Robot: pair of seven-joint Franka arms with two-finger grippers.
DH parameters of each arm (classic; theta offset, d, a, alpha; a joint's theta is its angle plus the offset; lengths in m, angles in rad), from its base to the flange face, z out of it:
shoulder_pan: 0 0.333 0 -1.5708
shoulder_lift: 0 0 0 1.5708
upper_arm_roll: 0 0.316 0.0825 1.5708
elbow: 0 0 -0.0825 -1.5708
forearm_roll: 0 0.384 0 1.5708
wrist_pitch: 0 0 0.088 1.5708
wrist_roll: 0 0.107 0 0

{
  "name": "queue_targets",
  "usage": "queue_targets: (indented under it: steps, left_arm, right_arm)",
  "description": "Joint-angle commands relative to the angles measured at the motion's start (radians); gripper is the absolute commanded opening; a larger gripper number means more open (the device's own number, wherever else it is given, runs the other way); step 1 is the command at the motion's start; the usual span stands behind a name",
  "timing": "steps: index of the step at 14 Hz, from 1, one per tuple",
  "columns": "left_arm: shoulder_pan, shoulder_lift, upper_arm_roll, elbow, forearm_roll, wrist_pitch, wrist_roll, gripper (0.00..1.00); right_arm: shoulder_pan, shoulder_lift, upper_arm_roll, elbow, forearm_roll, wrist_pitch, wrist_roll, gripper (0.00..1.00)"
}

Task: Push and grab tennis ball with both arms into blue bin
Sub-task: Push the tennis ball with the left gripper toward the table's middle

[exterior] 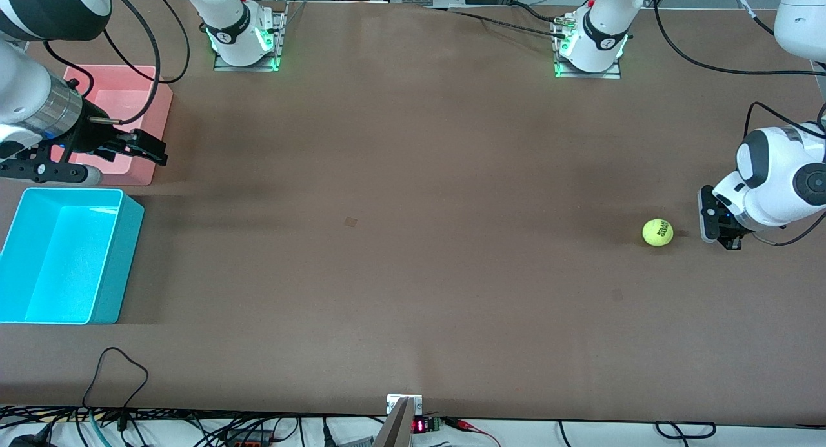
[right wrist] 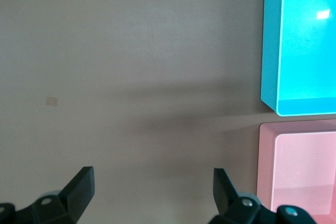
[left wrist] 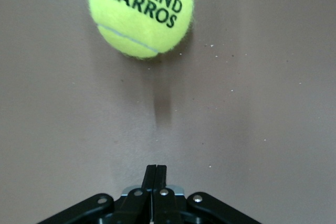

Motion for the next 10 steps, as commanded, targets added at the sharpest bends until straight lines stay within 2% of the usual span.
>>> queue_targets:
  steps: [1, 4, 7, 10]
  left_arm:
    - [0.025, 0.016, -0.021, 0.0, -0.028, 0.011, 0.016, 0.0]
    - [0.028, 0.037, -0.055, -0.001, -0.114, -0.003, 0.013, 0.0]
    - [0.035, 0.051, -0.118, -0.013, -0.201, -0.004, 0.005, 0.0]
    - [0.035, 0.054, -0.213, -0.013, -0.31, -0.038, -0.005, 0.0]
  right_arm:
    - [-0.01, -0.013, 0.004, -0.007, 0.017, -0.007, -0.016, 1.0]
    - [-0.01, -0.013, 0.004, -0.007, 0.017, -0.007, -0.016, 1.0]
    - [-0.01, -0.013, 0.004, -0.007, 0.017, -0.007, -0.016, 1.0]
    - [-0.01, -0.013, 0.004, -0.007, 0.017, -0.007, -0.016, 1.0]
